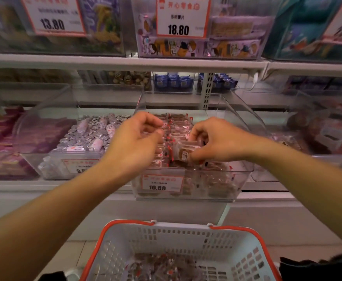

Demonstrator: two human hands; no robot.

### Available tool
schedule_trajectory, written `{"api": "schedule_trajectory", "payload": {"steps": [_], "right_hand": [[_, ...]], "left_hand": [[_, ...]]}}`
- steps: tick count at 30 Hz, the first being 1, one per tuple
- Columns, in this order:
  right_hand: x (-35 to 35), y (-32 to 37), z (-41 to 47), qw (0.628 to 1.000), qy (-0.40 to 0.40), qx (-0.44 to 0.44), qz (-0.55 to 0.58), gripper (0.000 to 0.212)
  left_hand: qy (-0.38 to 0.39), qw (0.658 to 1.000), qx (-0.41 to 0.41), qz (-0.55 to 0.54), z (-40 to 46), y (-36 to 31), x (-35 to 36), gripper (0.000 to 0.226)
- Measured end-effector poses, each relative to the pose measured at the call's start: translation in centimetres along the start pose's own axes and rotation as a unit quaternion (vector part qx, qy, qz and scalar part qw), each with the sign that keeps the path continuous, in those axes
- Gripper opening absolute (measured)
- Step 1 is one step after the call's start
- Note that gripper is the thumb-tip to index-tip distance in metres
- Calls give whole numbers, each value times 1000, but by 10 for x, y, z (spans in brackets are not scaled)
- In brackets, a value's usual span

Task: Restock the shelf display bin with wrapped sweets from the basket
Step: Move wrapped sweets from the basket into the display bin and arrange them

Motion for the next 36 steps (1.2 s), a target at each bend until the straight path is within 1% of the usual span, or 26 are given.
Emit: {"api": "schedule_trajectory", "payload": {"steps": [2, 3, 5, 7, 9, 10, 12, 16, 19, 22, 25, 29, 33, 34, 36], "right_hand": [[8, -3, 6, 996, -5, -24, -83, 32], [11, -4, 8, 994, -7, -35, -105, 33], [15, -2, 11, 990, -4, -57, -130, 39], [18, 1, 12, 983, -9, -88, -162, 58], [17, 2, 13, 979, -15, -110, -172, 75], [15, 1, 12, 979, -12, -110, -172, 79], [8, -2, 11, 979, 4, -92, -182, 80], [4, -6, 4, 970, 27, -72, -230, 66], [13, -6, 3, 971, 30, -86, -222, 53], [17, -6, 6, 977, -1, -84, -197, 53], [15, -9, 7, 981, -27, -74, -179, 53], [17, -11, 7, 984, -48, -57, -160, 48], [13, -5, 4, 984, -58, -52, -159, 49], [9, -1, 1, 984, -71, -50, -156, 45], [1, 12, -8, 978, -126, -69, -153, 28]], "left_hand": [[1, 998, 53, 46, 0, 1, 10, 21], [2, 992, 83, 95, -1, 1, 13, 23], [4, 968, 125, 217, 1, 1, 17, 29], [15, 936, 158, 316, 3, 1, 18, 31], [35, 905, 173, 386, 4, 2, 20, 24], [43, 893, 169, 415, 5, 2, 21, 22], [46, 879, 154, 449, 6, 2, 21, 24], [53, 865, 150, 476, 8, 2, 21, 26], [54, 876, 150, 454, 9, 4, 23, 25], [60, 882, 154, 441, 12, 3, 25, 28], [60, 886, 148, 436, 19, 3, 26, 25], [54, 909, 114, 397, 25, 3, 26, 22], [44, 919, 116, 374, 26, 4, 26, 26], [40, 921, 117, 369, 25, 5, 26, 27], [22, 926, 129, 355, 20, 4, 25, 28]]}}
Point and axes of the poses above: each hand's wrist, its own z-axis towards the middle knuckle, its own x-axis out of the palm, y = z × x, the point moved 2 cm from there along z, towards the middle knuckle, and after that the axes turned 12 degrees about -x, right-handed, at the moved point
